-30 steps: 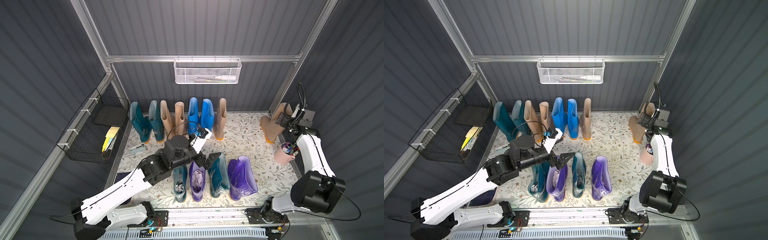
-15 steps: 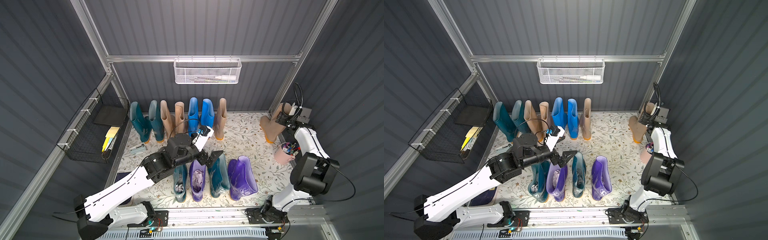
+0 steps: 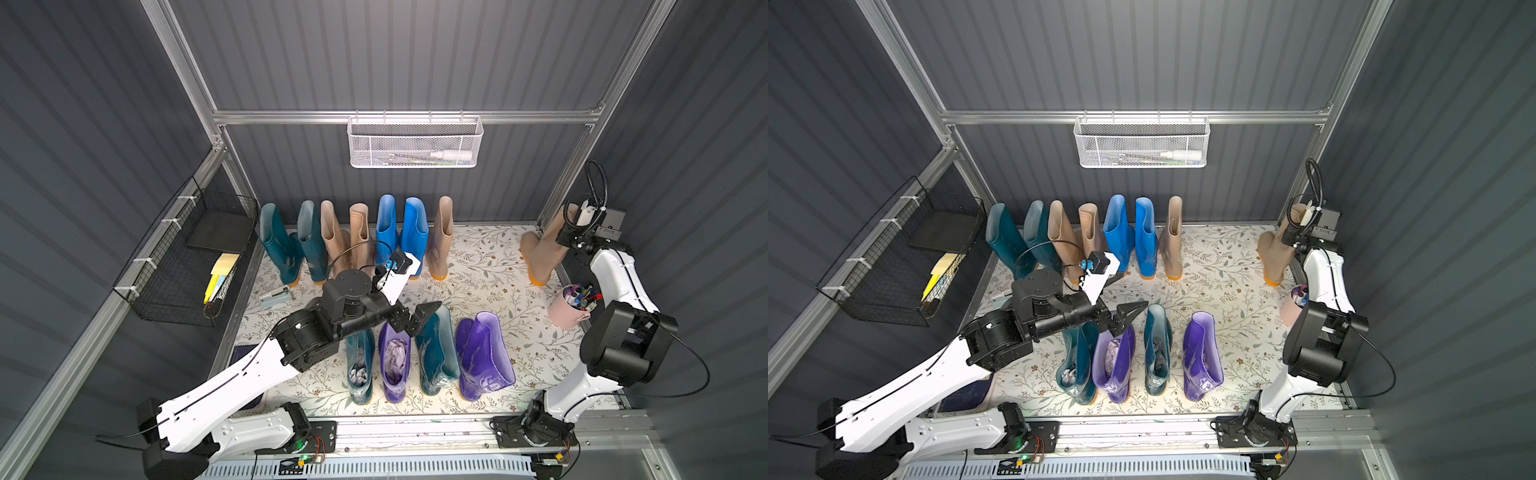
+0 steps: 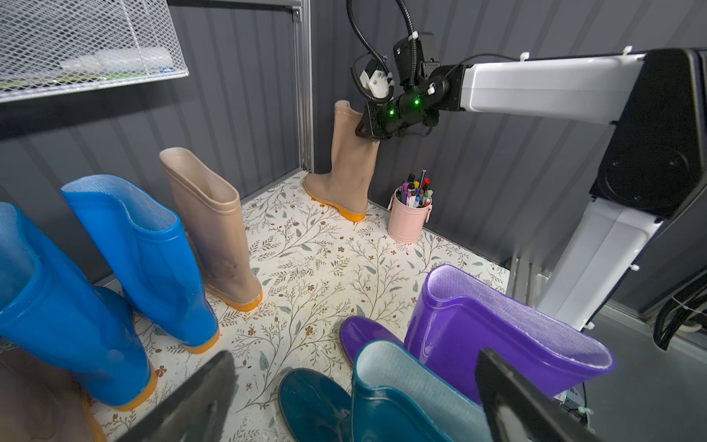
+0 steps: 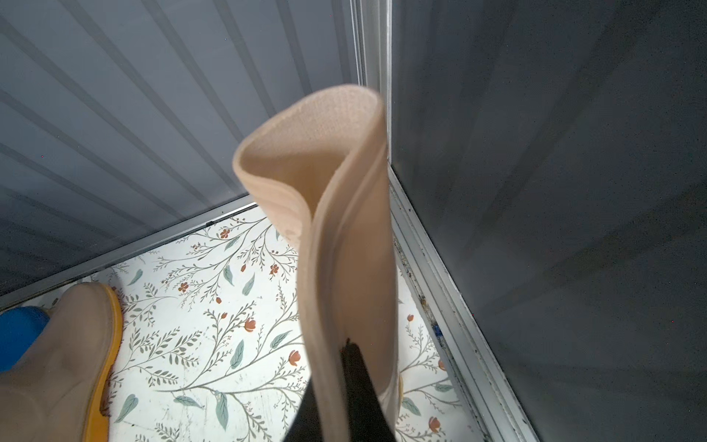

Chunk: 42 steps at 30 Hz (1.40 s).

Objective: Match and arrange rain boots in pairs
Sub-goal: Pair a pair of rain boots at the center of the board.

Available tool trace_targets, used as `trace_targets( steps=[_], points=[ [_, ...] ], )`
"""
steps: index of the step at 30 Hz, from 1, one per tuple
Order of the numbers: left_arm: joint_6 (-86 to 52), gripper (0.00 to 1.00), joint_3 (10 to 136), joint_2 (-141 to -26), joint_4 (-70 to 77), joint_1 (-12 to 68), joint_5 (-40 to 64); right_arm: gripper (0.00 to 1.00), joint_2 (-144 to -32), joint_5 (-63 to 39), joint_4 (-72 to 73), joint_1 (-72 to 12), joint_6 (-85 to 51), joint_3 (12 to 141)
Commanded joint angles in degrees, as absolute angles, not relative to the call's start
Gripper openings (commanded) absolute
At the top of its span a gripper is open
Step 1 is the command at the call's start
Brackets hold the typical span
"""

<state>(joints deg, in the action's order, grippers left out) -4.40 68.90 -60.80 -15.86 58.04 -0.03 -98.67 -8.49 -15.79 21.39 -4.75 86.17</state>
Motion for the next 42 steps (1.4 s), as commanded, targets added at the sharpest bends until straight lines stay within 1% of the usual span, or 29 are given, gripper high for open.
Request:
trace_targets(
  steps=[1,10,26,42],
  points=[
    [-2.7,0.99,68.5,-59.3,-16.5,58.1,-0.7,0.0,-98.1,-10.9,-16.9,21.5,-4.9,88.6],
    [-2.8,1.0,68.2,-59.1,-16.9,58.1,-0.2,0.0,-97.2,-12.7,-17.4,20.7,-5.0,89.6],
    [-3.2,1.0,68.9,-59.8,-17.0,58.1,0.0,0.0,-96.9,-14.6,-18.0,16.1,-5.4,91.5],
    [-2.9,1.0,68.0,-58.6,-17.3,58.1,-0.2,0.0,-97.5,-13.5,-18.1,10.6,-6.4,93.6]
  ],
)
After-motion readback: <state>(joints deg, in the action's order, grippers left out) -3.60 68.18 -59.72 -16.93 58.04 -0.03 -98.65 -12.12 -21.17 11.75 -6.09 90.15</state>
